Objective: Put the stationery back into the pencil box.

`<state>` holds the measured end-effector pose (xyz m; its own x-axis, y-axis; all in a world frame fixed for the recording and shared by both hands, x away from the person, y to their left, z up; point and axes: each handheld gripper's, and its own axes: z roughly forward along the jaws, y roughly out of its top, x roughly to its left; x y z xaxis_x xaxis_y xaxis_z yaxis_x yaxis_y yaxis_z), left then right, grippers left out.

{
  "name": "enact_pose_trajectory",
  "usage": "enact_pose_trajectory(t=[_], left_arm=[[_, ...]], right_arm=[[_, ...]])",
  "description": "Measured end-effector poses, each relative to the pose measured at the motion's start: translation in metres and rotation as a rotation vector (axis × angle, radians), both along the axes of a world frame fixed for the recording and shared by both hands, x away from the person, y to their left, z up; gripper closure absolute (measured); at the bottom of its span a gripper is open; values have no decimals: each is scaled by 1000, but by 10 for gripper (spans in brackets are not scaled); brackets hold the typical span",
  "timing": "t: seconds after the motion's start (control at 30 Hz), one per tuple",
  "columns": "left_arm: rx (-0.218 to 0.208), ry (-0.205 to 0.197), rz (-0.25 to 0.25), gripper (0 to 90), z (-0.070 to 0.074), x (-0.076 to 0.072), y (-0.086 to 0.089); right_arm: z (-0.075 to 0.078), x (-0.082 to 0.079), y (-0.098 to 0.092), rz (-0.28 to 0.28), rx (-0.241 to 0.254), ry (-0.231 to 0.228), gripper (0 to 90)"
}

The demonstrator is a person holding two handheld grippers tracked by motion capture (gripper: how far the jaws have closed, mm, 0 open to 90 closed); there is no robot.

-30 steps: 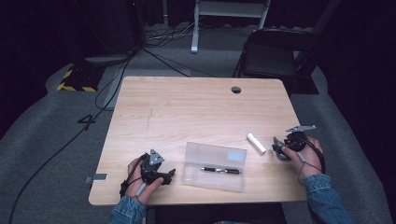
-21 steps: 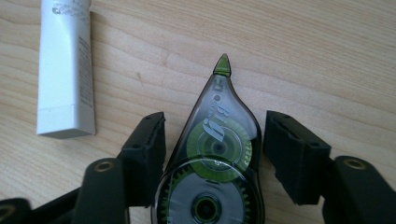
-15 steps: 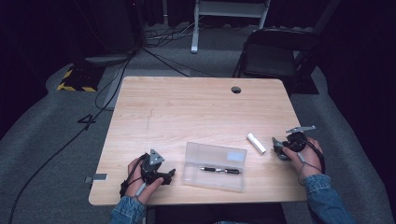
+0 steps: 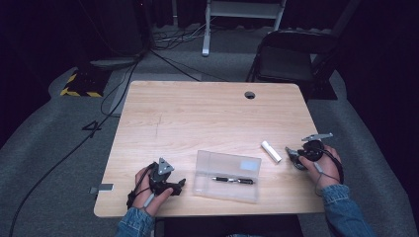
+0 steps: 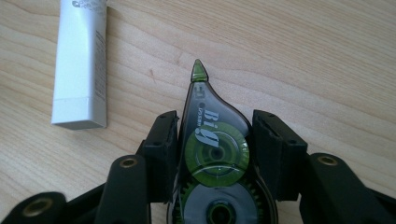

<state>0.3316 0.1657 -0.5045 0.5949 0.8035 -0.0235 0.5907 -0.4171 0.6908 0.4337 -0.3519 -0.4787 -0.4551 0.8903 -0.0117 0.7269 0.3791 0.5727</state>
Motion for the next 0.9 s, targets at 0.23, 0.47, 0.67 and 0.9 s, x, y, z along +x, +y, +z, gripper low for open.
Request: enact_pose_trajectory(t=[0.23,0.47,0.67,0.9], left_arm=[[0,0,0,148,0,0,0],[0,0,0,148,0,0,0],[0,0,0,148,0,0,0],[0,0,0,148,0,0,0]], right_arm=[[2,-1,-1,-1,19,5,527],[7,-3,0,0,32,9,528],[20,-7,1,17,44,-16,528],[40,-15,8,57,63,-62,528]])
